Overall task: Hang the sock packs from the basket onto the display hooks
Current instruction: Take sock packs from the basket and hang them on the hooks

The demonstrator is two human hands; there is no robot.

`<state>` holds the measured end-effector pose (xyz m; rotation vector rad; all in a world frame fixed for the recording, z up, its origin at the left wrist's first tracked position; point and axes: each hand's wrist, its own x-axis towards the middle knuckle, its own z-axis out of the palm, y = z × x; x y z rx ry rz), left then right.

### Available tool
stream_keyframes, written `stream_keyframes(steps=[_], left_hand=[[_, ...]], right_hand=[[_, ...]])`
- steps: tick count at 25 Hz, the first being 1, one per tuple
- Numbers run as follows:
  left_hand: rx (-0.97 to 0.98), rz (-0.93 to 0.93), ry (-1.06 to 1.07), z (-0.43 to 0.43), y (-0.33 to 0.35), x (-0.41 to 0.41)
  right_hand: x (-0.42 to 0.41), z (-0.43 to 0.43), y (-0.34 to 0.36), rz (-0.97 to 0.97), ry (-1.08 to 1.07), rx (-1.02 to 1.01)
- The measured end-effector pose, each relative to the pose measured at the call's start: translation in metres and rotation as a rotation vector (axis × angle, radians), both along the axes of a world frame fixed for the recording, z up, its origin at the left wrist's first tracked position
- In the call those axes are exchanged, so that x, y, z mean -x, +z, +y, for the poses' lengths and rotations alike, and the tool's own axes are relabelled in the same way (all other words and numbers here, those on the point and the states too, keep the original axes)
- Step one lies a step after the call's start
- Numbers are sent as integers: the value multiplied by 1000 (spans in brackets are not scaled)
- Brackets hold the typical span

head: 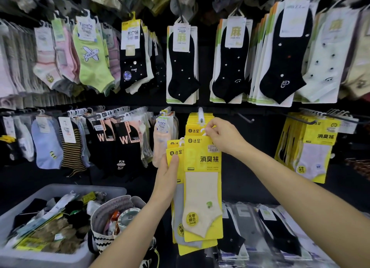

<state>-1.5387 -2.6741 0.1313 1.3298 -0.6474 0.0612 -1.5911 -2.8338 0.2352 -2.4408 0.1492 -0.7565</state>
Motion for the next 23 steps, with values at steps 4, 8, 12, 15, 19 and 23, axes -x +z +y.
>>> stream_keyframes(steps=[4,8,12,15,19,23], left_hand=[[9,33,73,14,-7,-17],[-36,58,180,36,-13,-27],[-76,67,239,55,-20,-33],[-101,34,237,60,-18,-32],[-119,-38,203,54,-5,-25],[-91,-87,138,39,4,-15]], right_hand=[[-12,-11,16,-63,-86,-7],[-27,-12,26,-75,-99,23],[-40,-13,18,-54,-171,80],[-44,-16,13,-62,-179,14],[-36,-9,12,-177,-223,9],[-12,24,-8,-287,-59,111]])
